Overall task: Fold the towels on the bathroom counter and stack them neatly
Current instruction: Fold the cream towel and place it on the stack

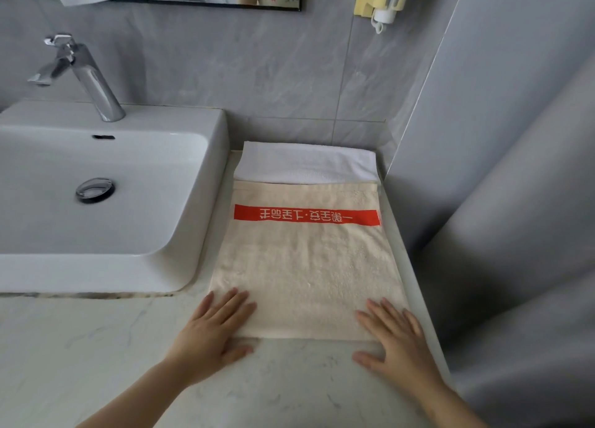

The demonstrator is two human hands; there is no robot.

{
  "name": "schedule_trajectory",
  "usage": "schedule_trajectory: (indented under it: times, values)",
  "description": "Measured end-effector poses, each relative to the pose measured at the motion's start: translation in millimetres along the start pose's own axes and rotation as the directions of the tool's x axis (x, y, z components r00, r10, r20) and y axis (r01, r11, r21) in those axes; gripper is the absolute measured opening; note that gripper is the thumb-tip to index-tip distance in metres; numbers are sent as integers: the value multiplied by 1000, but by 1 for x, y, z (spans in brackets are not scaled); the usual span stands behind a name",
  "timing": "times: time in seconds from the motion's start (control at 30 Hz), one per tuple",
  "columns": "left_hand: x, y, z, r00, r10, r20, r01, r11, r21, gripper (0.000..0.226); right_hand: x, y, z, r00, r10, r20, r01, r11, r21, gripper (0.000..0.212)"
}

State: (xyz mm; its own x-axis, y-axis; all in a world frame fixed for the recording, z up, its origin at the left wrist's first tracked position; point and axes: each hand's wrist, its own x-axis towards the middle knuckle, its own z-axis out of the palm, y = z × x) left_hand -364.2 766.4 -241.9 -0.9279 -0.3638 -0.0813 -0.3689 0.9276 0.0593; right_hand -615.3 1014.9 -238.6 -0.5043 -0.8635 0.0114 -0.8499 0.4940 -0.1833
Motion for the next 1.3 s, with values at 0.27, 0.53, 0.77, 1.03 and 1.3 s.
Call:
schedule_trajectory:
  times: [0.27,0.53,0.77,1.03,1.3]
  values:
    - [9,-11,-17,945,102,-310,-119,992,-36,19,10,11,6,944,-121,-306,124,992,-9,41]
    - [30,8,-25,979,30,-203,-12,996,93,63,14,10,2,940,-51,-338,67,997,37,40]
    - [31,-9,-62,978,-188,88,197,973,-118,34,15,25,-6,969,16,-245,28,984,174,51]
    - [12,-18,-67,834,-540,111,389,433,-813,17,18,8,-45,877,464,-123,-190,571,799,32]
    - [18,-3,-69,843,-537,20,417,631,-654,8,24,14,-45,853,521,2,-356,580,733,18]
